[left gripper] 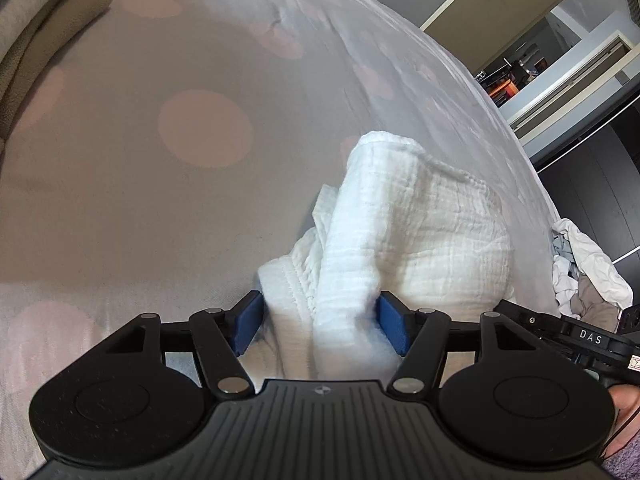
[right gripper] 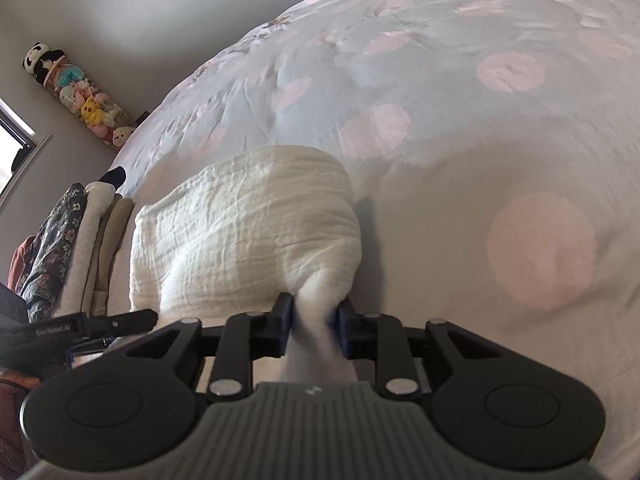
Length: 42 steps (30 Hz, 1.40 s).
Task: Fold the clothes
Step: 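Grasp the folded white gauze garment edge with the left tool, then lift the folded garment with the left tool and carry it toward the clothes stack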
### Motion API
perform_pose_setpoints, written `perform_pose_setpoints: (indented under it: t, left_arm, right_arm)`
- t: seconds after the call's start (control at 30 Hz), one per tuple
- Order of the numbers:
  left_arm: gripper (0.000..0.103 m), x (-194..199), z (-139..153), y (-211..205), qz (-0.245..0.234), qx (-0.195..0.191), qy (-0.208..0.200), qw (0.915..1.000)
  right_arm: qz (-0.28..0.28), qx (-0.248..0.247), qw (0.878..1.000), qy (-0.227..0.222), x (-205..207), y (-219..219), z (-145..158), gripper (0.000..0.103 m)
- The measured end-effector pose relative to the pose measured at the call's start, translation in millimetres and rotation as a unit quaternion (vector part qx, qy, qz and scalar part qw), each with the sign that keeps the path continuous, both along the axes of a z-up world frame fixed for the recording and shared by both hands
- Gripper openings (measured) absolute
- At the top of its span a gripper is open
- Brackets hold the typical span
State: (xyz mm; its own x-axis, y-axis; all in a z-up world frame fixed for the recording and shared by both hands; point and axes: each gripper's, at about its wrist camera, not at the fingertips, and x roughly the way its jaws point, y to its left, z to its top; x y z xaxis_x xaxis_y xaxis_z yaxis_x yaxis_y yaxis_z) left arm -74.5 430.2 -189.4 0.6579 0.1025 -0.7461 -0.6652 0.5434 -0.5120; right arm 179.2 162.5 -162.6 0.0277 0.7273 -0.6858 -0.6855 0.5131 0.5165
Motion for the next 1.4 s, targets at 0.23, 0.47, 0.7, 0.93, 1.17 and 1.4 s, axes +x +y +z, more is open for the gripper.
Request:
perform_pose_setpoints:
  t: [0.23,0.47,0.7,0.93,1.17,1.4]
  left_arm:
    - [0.057,21,-5,2,-0.017,-0.004,-0.002,0.9999]
    - [0.040,38,-4,1,-0.035,-0.004,0.034,0.9988]
    - [0.027,36,4,-7,-0.036,0.015,0.032,0.9987]
    - [0.024,14,31,-22,-0.008,0.037,0.007,0.9993]
    - [0.024,-25,83,-52,0.037,0.090,-0.038,0.9945]
    - [0.024,-89,152,-76,0.125,0.172,-0.074,0.9743]
  right_arm:
    - [-0.018,0.026,0.998,0.051,23,6,-17,0.055]
    - [-0.012,0.052,0.992,0.113,26,11,-35,0.043]
    - [-0.002,0.065,0.992,0.110,19,11,-32,0.024]
    - [-0.003,0.101,0.991,0.091,9,-2,-5,0.019]
    - [0.022,0.148,0.987,0.055,-11,-14,45,0.019]
    - [0.102,0.205,0.973,0.030,-47,22,108,0.019]
